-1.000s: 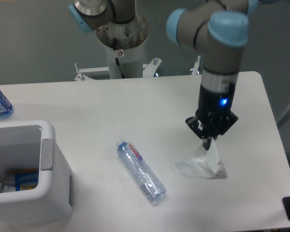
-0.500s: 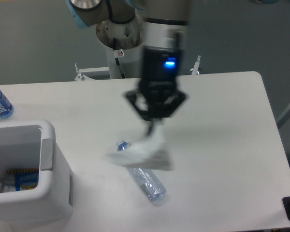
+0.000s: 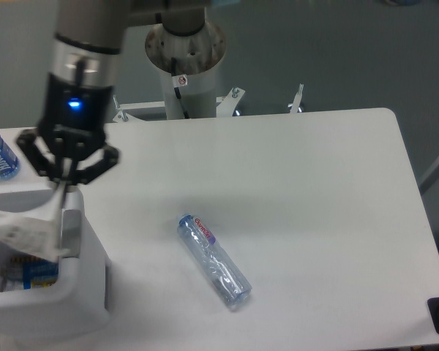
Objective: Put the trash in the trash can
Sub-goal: 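Carry the tissue over the white bin and release it inside, then move the empty gripper back over the clear water bottle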
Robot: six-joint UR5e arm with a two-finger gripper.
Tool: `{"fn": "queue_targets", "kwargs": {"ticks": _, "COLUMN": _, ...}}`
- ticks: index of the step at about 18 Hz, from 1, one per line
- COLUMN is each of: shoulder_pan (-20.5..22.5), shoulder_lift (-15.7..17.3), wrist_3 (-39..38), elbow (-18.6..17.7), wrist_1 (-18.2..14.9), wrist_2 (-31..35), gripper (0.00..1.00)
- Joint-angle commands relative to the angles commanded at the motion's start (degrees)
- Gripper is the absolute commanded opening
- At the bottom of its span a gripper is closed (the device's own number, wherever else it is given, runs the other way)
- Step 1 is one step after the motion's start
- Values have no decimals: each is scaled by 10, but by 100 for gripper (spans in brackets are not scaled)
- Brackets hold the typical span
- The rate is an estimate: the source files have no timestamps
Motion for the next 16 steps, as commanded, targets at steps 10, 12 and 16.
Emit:
{"fn": "queue_targets", "kwargs": {"ticks": 10, "shoulder_pan": 2, "shoulder_lift": 22, "wrist_3": 2, "elbow": 27, "wrist_1": 0, "wrist_2": 3, "gripper": 100}}
{"fn": "queue_targets", "kwargs": {"ticks": 12, "shoulder_pan": 15, "shoulder_lift": 21, "wrist_3": -3, "elbow": 37, "wrist_1": 0, "wrist_2": 8, "gripper": 100}}
{"fn": "queue_targets", "kwargs": {"ticks": 16, "shoulder_pan": 113, "shoulder_lift": 20, "wrist_3": -25, "elbow": 12, "wrist_1": -4, "wrist_2": 79, "gripper": 100}}
